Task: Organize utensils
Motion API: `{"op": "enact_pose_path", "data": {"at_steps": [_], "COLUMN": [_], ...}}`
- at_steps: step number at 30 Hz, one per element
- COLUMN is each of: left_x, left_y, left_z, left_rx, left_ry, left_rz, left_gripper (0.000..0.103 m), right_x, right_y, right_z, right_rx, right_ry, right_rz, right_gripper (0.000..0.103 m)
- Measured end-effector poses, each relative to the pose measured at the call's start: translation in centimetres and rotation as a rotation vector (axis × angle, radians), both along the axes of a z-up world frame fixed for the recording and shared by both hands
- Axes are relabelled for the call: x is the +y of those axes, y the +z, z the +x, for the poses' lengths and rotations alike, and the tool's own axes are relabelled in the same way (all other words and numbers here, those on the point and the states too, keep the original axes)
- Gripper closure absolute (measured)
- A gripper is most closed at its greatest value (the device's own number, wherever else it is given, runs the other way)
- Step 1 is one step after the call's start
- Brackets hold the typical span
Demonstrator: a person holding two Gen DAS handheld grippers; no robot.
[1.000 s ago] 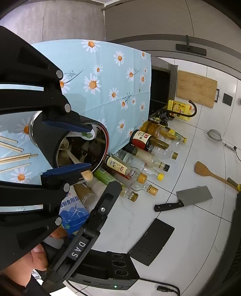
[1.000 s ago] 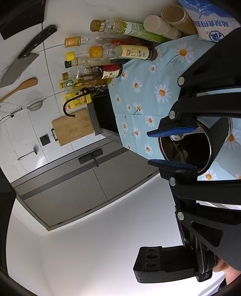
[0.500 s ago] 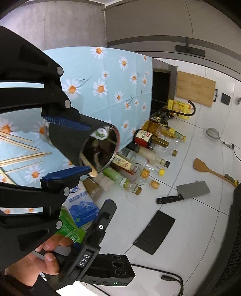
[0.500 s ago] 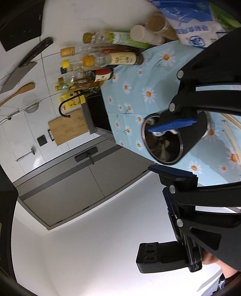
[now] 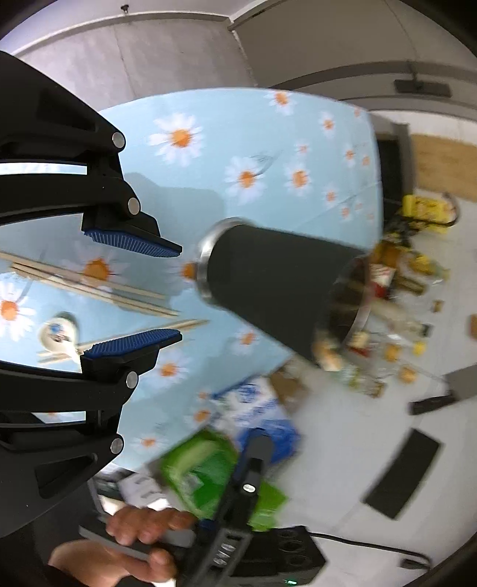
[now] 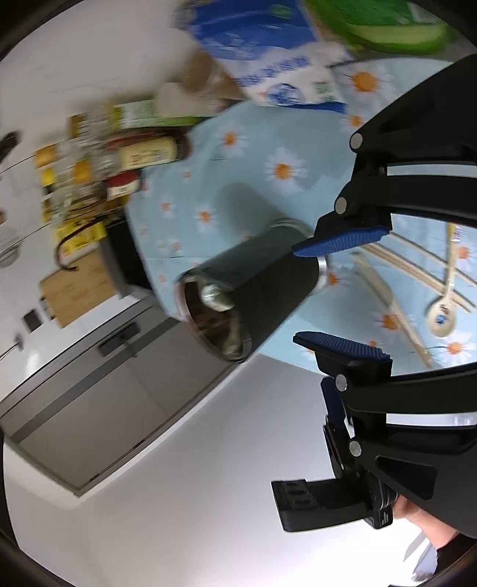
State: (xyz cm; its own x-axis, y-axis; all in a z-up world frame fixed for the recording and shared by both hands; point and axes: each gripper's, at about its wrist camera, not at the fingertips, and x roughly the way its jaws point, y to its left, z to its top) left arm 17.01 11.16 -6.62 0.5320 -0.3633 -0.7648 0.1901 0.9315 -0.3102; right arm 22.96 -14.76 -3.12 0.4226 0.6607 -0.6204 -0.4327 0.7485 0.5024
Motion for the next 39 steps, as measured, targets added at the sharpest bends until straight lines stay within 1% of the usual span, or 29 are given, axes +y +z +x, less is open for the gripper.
{"op": "enact_pose_path", "data": {"at_steps": [2, 5, 8, 12, 13, 15, 16, 20, 24, 26, 29, 32, 36, 39], "left_x": [-0.3, -0.8, -1.2, -1.8, -2.1, -2.4, -2.4, -2.5, -2.9, -3.2, -3.8, -3.9, -3.9, -4.0], "left_y": [-1.1, -2.5, -3.9, -5.7, -6.3, -7.2, -7.7, -8.4, -8.3, -8.4, -8.5, -8.6, -8.7, -8.7], "left_z": [-0.2, -0.3, -0.3, 0.0, 0.1, 0.2, 0.4, 0.8, 1.2, 1.2, 1.4, 1.6, 2.0, 2.1], "left_rx": [0.034, 0.084, 0.133, 0.204, 0.223, 0.244, 0.262, 0.282, 0.301, 0.306, 0.310, 0.322, 0.332, 0.338], "left_ry": [-0.013, -0.033, -0.059, -0.098, -0.122, -0.140, -0.148, -0.164, -0.178, -0.191, -0.196, -0.190, -0.186, -0.194], "left_rz": [0.013, 0.033, 0.067, 0.114, 0.133, 0.173, 0.178, 0.197, 0.218, 0.235, 0.269, 0.280, 0.285, 0.282], "left_gripper": [0.064, 0.064, 0.064, 0.064, 0.064, 0.064, 0.064, 0.064, 0.064, 0.066, 0.066, 0.066, 0.071, 0.072], "right_x": [-0.4, -0.9, -1.3, -2.0, -2.2, -2.6, -2.8, -2.9, -2.8, -3.0, -3.4, -3.4, -3.4, -3.2], "right_y": [-1.3, -3.2, -5.1, -7.0, -7.5, -8.7, -9.8, -11.6, -13.6, -14.1, -15.0, -15.7, -16.3, -16.4], "right_z": [-0.5, -1.0, -1.7, -2.8, -3.1, -3.4, -3.8, -5.1, -6.0, -6.0, -5.7, -5.1, -5.0, -4.8], "right_rx": [0.049, 0.117, 0.195, 0.304, 0.339, 0.443, 0.531, 0.690, 0.821, 0.839, 0.856, 0.882, 0.912, 0.920], "right_ry": [-0.004, -0.016, -0.021, -0.023, -0.024, -0.025, -0.030, -0.058, -0.107, -0.134, -0.184, -0.215, -0.244, -0.262], "right_rz": [0.023, 0.020, 0.022, 0.030, 0.042, 0.107, 0.144, 0.177, 0.162, 0.166, 0.183, 0.201, 0.223, 0.240], "right_gripper": [0.060, 0.060, 0.060, 0.060, 0.060, 0.060, 0.060, 0.060, 0.060, 0.062, 0.065, 0.067, 0.071, 0.072]}}
